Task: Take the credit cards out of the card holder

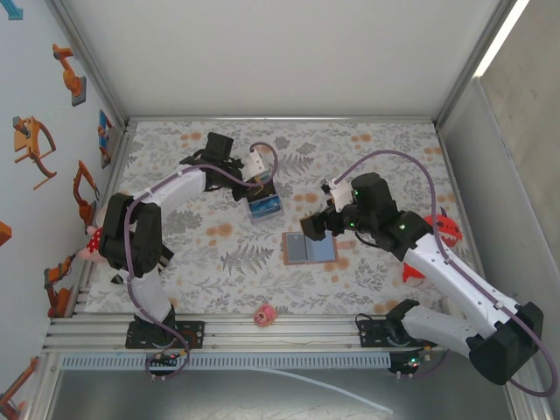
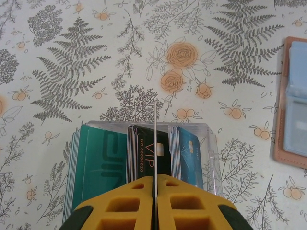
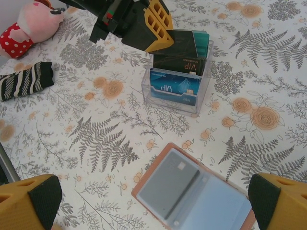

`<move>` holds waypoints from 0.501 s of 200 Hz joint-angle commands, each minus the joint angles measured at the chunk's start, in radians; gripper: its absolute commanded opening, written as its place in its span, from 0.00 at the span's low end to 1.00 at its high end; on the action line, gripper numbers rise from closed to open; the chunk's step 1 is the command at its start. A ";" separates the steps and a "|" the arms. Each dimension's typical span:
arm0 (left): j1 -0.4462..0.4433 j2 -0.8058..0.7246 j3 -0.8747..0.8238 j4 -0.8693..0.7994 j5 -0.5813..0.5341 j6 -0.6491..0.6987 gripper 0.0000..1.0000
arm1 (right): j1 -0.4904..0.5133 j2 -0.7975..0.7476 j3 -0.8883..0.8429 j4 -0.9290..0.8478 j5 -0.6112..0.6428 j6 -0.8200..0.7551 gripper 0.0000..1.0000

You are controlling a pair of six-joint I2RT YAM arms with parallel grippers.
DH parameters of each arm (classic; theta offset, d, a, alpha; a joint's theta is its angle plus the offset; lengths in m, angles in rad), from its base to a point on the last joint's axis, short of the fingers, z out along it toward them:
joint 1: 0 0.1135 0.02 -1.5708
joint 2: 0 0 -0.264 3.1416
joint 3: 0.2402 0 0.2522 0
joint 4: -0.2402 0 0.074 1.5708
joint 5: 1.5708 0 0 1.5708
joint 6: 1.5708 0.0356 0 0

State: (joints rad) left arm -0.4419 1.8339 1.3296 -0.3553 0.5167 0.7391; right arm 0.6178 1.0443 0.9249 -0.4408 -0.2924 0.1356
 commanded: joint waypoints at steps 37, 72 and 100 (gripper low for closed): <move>0.009 0.049 0.044 -0.002 0.028 0.048 0.09 | -0.003 -0.003 0.023 0.002 0.018 0.021 0.99; 0.010 0.080 0.061 -0.008 0.020 0.053 0.09 | -0.003 -0.010 0.020 0.010 0.013 0.025 0.99; 0.011 0.101 0.083 -0.027 0.018 0.060 0.09 | -0.003 -0.013 0.022 0.012 0.012 0.026 0.99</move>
State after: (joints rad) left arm -0.4370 1.9102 1.3735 -0.3546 0.5167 0.7658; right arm 0.6178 1.0443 0.9249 -0.4400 -0.2859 0.1463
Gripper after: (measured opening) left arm 0.092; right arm 0.991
